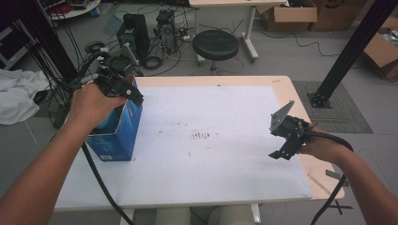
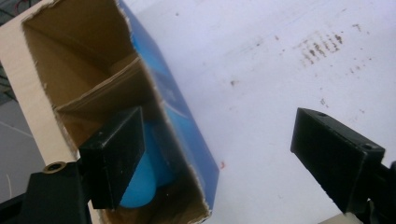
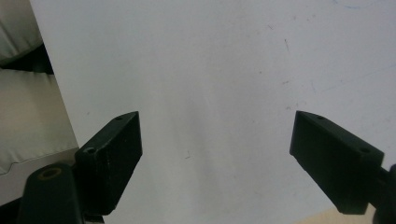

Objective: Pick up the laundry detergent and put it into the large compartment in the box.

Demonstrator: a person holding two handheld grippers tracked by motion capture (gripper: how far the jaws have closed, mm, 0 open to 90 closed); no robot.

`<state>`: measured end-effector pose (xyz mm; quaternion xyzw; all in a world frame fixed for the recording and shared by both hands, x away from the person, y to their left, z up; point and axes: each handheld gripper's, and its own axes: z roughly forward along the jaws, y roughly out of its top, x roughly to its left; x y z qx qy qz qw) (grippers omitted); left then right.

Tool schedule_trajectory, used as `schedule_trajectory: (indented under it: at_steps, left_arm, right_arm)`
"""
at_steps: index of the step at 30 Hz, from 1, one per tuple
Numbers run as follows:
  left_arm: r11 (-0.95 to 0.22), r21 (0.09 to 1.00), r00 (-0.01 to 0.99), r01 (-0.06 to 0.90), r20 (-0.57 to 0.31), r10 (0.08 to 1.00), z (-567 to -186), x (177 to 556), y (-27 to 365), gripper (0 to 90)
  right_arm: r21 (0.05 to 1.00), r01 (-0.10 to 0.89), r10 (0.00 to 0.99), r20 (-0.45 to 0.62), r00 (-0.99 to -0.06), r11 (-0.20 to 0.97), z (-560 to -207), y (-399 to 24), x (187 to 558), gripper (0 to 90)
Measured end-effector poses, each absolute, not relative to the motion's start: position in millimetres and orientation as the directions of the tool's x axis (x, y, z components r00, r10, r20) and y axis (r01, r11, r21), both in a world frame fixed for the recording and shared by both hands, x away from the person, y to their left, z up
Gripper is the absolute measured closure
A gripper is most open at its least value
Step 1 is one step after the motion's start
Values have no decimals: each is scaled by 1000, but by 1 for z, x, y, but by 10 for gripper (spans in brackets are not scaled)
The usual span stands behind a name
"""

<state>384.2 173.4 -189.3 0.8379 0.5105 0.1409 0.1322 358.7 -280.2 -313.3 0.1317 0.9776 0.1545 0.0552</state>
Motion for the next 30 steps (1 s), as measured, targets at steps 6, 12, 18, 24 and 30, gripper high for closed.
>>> schedule_trajectory:
  at_steps: [6,12,18,24,30]
  left_arm:
    - [-488,371,484,790,110,868,-190,384,154,184]
    - [-536,369,537,759,109,837,-193,385,133,185]
    - [-590,381,598,712,112,794,-197,386,112,193]
    - [-657,359,666,663,116,737,-207,384,93,191]
    - [-706,342,723,620,100,683,-220,383,79,191]
  right_arm:
    - [316,245,279,-67,-958,917,-313,-280,358,165]
    - [318,246,282,-70,-957,916,-312,-281,357,165]
    - [319,250,285,-66,-956,914,-312,-280,357,165]
    - [321,252,286,-62,-956,913,-312,-279,359,165]
    - [320,251,283,-58,-957,913,-314,-275,360,164]
